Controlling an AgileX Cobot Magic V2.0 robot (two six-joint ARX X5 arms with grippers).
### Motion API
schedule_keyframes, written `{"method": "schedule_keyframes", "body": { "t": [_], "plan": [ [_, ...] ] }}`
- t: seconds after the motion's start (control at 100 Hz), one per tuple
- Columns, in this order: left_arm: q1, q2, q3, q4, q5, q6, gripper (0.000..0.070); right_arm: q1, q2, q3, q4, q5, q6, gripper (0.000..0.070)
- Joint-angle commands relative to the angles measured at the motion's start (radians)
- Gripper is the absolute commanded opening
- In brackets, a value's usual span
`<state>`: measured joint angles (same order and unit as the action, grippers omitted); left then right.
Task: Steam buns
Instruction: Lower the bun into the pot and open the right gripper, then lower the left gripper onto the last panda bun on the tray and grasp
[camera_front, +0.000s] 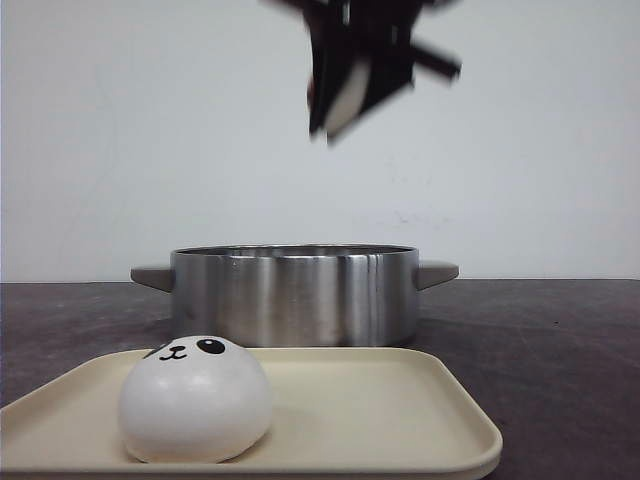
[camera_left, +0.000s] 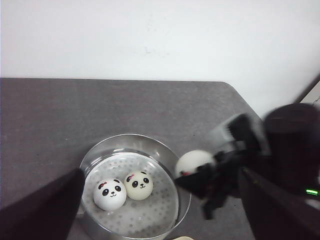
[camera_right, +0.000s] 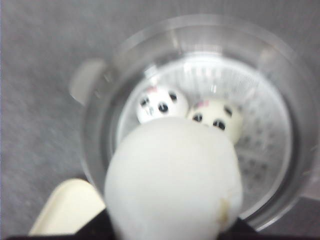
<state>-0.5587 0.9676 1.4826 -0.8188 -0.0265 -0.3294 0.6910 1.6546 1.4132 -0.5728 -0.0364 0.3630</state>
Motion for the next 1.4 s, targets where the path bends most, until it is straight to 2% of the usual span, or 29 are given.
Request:
{"method": "schedule_keyframes", "body": {
  "t": [0.0, 0.15, 0.28, 0.31, 0.36, 0.43, 0.48, 0.58, 0.75, 0.83, 0.88, 0.92, 0.95, 0.97, 0.98, 1.01, 1.14, 1.27, 1.39],
  "plan": [
    [-0.006, 0.006, 0.016, 0.012, -0.003, 0.004, 0.0592, 0.002, 0.060, 0.010, 0.004, -0.027, -0.016, 0.0010],
    [-0.006, 0.006, 0.016, 0.011, -0.004, 0.004, 0.0592, -0.019, 0.157, 0.010, 0.003, -0.074, -0.016, 0.0010],
    [-0.006, 0.006, 0.016, 0.010, -0.003, 0.004, 0.0592, -0.024, 0.203, 0.010, 0.001, -0.069, -0.008, 0.0022],
    [-0.006, 0.006, 0.016, 0.010, -0.003, 0.004, 0.0593, -0.028, 0.204, 0.010, -0.003, -0.068, -0.007, 0.0059],
    [-0.006, 0.006, 0.016, 0.010, -0.003, 0.004, 0.0592, -0.029, 0.210, 0.010, -0.002, -0.068, -0.007, 0.0187],
    [-0.006, 0.006, 0.016, 0.005, -0.003, 0.004, 0.0593, -0.029, 0.211, 0.010, 0.000, -0.067, -0.007, 0.0402],
    [-0.006, 0.007, 0.016, 0.003, -0.004, 0.004, 0.0592, -0.029, 0.211, 0.010, 0.003, -0.062, -0.006, 0.0497],
    [-0.006, 0.007, 0.015, 0.003, -0.004, 0.004, 0.0592, -0.029, 0.211, 0.010, 0.003, -0.050, -0.003, 0.0559],
    [-0.006, 0.016, 0.014, -0.005, -0.003, 0.004, 0.0592, -0.033, 0.208, 0.018, 0.003, -0.041, -0.004, 0.0561],
    [-0.006, 0.026, 0.010, -0.029, -0.003, 0.005, 0.0593, -0.037, 0.200, 0.047, -0.019, -0.042, -0.004, 0.0554],
    [-0.006, 0.035, 0.002, -0.051, 0.001, 0.005, 0.0593, -0.042, 0.185, 0.077, -0.047, -0.040, -0.006, 0.0495],
    [-0.008, 0.042, -0.010, -0.067, 0.002, 0.005, 0.0593, -0.042, 0.172, 0.106, -0.070, -0.032, -0.014, 0.0372],
    [-0.010, 0.048, -0.020, -0.079, 0.002, 0.005, 0.0593, -0.042, 0.155, 0.131, -0.092, -0.020, -0.016, 0.0227],
    [-0.013, 0.051, -0.029, -0.084, 0.002, 0.004, 0.0593, -0.042, 0.148, 0.143, -0.102, -0.014, -0.016, 0.0160],
    [-0.014, 0.052, -0.033, -0.085, 0.003, 0.004, 0.0593, -0.042, 0.139, 0.155, -0.113, -0.010, -0.018, 0.0092],
    [-0.019, 0.056, -0.050, -0.089, 0.008, 0.002, 0.0593, -0.042, 0.124, 0.174, -0.129, -0.005, -0.026, 0.0000],
    [-0.048, 0.066, -0.147, -0.069, 0.031, -0.010, 0.0593, -0.028, 0.009, 0.256, -0.162, 0.019, -0.057, 0.0009],
    [-0.086, 0.083, -0.276, -0.027, 0.074, -0.061, 0.0593, -0.003, -0.127, 0.301, -0.176, 0.024, -0.059, 0.0009],
    [-0.132, 0.113, -0.401, 0.032, 0.111, -0.098, 0.0593, 0.023, -0.258, 0.303, -0.169, 0.060, -0.069, 0.0009]
  ]
}}
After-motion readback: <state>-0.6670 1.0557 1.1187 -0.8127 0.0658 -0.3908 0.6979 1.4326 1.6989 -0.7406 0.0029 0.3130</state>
